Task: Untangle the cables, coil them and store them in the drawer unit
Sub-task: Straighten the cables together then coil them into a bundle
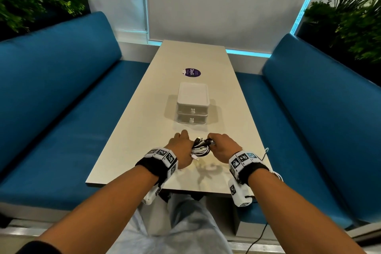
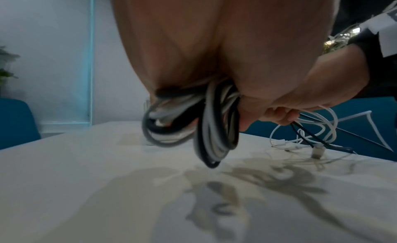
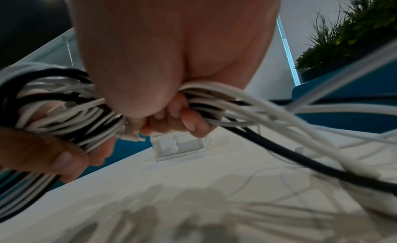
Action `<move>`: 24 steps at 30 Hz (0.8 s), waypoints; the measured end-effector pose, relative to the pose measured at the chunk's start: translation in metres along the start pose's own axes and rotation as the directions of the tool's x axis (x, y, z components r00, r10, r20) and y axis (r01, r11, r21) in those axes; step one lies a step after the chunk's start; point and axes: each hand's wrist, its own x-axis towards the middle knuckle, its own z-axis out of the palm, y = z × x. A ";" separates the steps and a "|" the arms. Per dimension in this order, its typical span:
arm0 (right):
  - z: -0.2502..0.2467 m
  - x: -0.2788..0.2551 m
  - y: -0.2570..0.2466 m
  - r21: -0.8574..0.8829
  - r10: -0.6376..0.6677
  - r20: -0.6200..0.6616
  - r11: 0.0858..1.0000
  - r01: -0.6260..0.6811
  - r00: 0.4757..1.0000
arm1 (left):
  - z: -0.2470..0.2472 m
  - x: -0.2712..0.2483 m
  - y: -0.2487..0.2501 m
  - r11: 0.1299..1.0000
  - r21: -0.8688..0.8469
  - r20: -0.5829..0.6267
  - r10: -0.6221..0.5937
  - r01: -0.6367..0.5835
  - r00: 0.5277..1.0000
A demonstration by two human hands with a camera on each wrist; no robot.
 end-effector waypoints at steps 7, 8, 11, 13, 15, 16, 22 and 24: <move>0.002 -0.001 -0.002 -0.017 -0.007 -0.037 1.000 0.006 0.999 | 0.003 -0.006 0.017 0.996 -0.072 -0.022 -0.051 0.050 0.998; 0.002 -0.001 -0.003 -0.024 -0.009 -0.035 1.000 0.008 0.999 | 0.003 -0.006 0.019 0.996 -0.060 -0.023 -0.066 0.064 0.998; 0.003 -0.004 -0.003 -0.018 -0.005 -0.041 1.000 0.005 0.999 | -0.001 -0.006 0.018 0.995 -0.012 -0.067 -0.096 0.095 0.993; 0.002 -0.004 -0.005 0.000 -0.009 -0.054 1.000 0.009 0.999 | -0.003 -0.007 0.015 0.996 0.021 -0.116 -0.081 0.084 0.990; 0.000 -0.003 -0.007 0.036 -0.027 -0.037 0.999 0.029 0.999 | -0.006 -0.008 0.010 0.996 0.028 -0.153 -0.076 0.081 0.985; -0.001 -0.003 -0.009 0.076 -0.028 -0.019 0.997 0.029 0.999 | -0.008 -0.008 0.007 0.996 0.010 -0.169 -0.083 0.086 0.982; 0.000 -0.006 -0.002 0.169 0.011 0.049 0.985 -0.019 0.999 | -0.032 -0.002 -0.025 0.968 -0.161 -0.295 -0.235 0.195 0.926; -0.001 -0.008 -0.002 0.135 -0.008 0.036 0.991 0.004 0.999 | -0.035 0.000 -0.032 0.950 -0.223 -0.307 -0.283 0.220 0.909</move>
